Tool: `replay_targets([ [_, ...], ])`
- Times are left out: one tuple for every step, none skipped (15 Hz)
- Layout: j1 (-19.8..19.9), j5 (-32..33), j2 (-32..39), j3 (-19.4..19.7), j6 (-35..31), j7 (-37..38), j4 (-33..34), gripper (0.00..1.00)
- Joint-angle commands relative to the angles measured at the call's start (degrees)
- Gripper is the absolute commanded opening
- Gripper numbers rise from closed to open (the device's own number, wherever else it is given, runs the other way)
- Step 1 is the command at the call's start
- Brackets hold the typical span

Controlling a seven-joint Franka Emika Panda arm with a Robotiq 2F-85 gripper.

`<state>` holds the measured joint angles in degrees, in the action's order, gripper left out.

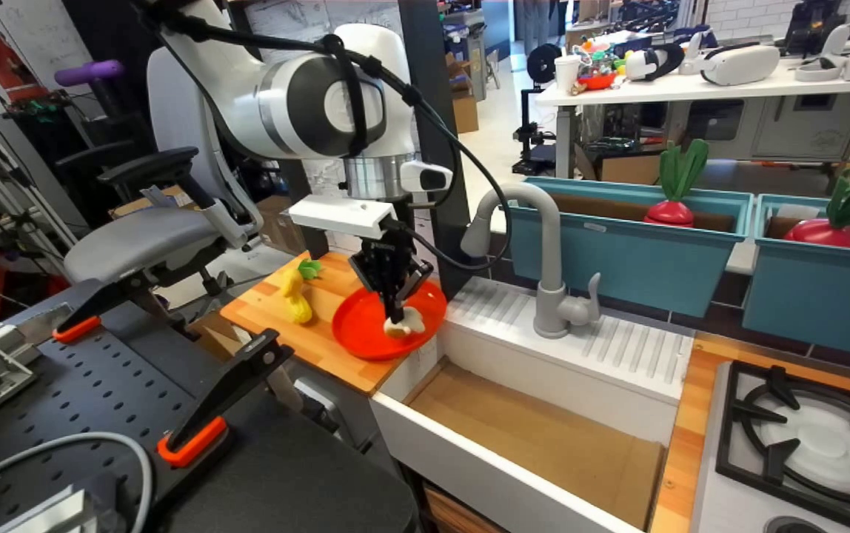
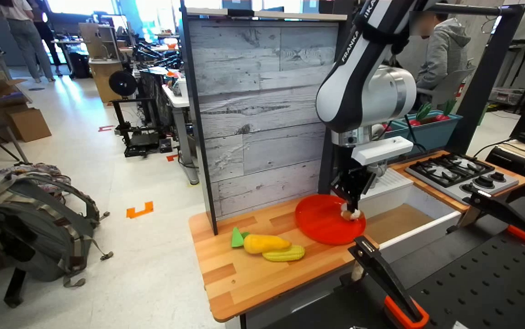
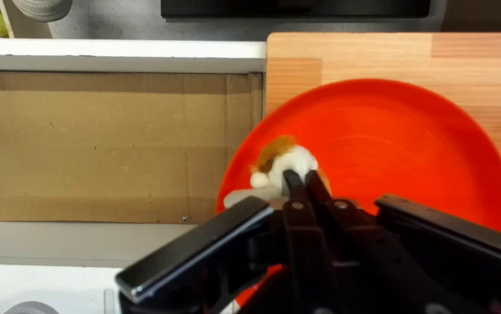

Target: Remove the white plush toy from the orange plate

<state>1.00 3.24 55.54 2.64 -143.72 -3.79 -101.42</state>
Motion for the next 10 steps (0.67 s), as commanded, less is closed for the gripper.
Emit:
replay_targets([
  [-3.9,3.0,-5.9,0.6,-0.4,1.7,-4.4,0.01],
  [-4.3,3.4,-7.0,0.6,-1.0,2.1,-5.6,0.01],
  [-4.6,3.7,-8.2,0.4,-1.9,2.3,-6.9,0.01],
  [-4.9,4.3,-9.3,0.1,-2.4,2.2,-8.0,0.01],
  [-5.5,4.8,-10.3,-0.6,-2.9,1.7,-8.9,0.01],
  [-6.1,5.5,-11.0,-1.3,-3.5,0.9,-8.9,0.01],
  [-6.8,5.9,-11.6,-2.1,-4.1,0.1,-8.9,0.01],
  [-7.4,6.4,-12.1,-3.0,-4.8,-0.7,-8.8,0.01],
  [-8.3,6.7,-12.2,-3.8,-4.9,-1.2,-8.3,0.01],
  [-8.7,6.9,-12.1,-4.6,-4.5,-2.2,-7.5,0.01],
])
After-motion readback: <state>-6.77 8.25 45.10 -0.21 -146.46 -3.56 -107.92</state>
